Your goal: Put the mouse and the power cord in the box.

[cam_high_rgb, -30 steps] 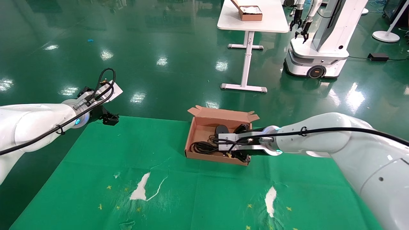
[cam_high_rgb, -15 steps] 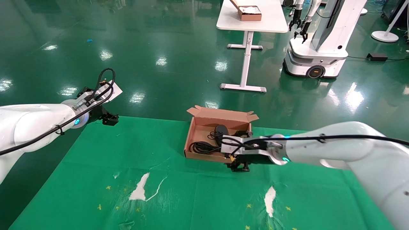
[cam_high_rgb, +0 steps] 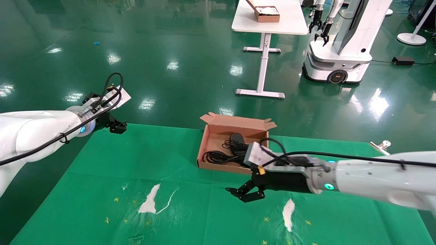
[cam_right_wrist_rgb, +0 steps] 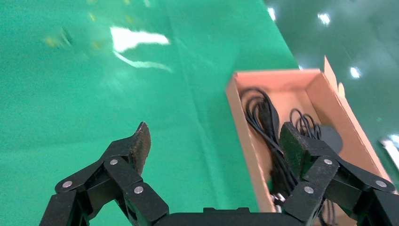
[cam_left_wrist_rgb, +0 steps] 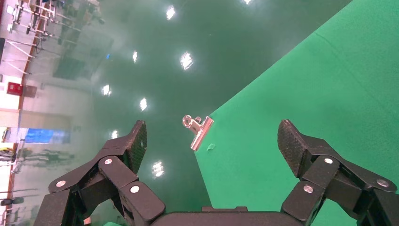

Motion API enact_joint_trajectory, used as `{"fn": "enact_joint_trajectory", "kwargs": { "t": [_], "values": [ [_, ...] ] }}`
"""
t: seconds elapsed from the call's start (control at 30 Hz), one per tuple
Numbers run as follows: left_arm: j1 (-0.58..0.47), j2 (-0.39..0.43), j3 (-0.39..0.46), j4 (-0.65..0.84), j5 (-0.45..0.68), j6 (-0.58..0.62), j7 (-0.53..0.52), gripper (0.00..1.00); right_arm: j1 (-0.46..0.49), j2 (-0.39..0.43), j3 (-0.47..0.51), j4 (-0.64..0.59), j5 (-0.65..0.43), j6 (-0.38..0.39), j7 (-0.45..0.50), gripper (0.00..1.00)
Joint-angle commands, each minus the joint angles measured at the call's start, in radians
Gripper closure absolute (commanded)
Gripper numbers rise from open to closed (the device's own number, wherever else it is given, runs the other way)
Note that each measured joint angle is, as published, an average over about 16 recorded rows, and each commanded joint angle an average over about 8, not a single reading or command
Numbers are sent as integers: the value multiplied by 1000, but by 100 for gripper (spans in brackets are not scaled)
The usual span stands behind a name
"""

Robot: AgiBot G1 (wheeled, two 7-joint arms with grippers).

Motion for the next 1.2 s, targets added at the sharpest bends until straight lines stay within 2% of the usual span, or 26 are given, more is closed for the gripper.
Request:
{"fn": "enact_joint_trajectory", "kwargs": {
  "t": [0.03, 0.3, 1.2],
  "values": [
    [-1, 1, 1, 1, 1, -1, -1, 0, -20, 25, 26, 30, 32, -26, 13, 0],
    [38, -35, -55, -56, -71, 61, 34, 0, -102, 127, 131, 153, 162, -129, 63, 0],
    [353, -320, -507, -517, -661, 564, 314, 0, -363, 452, 464, 543, 576, -457, 225, 0]
  ]
}}
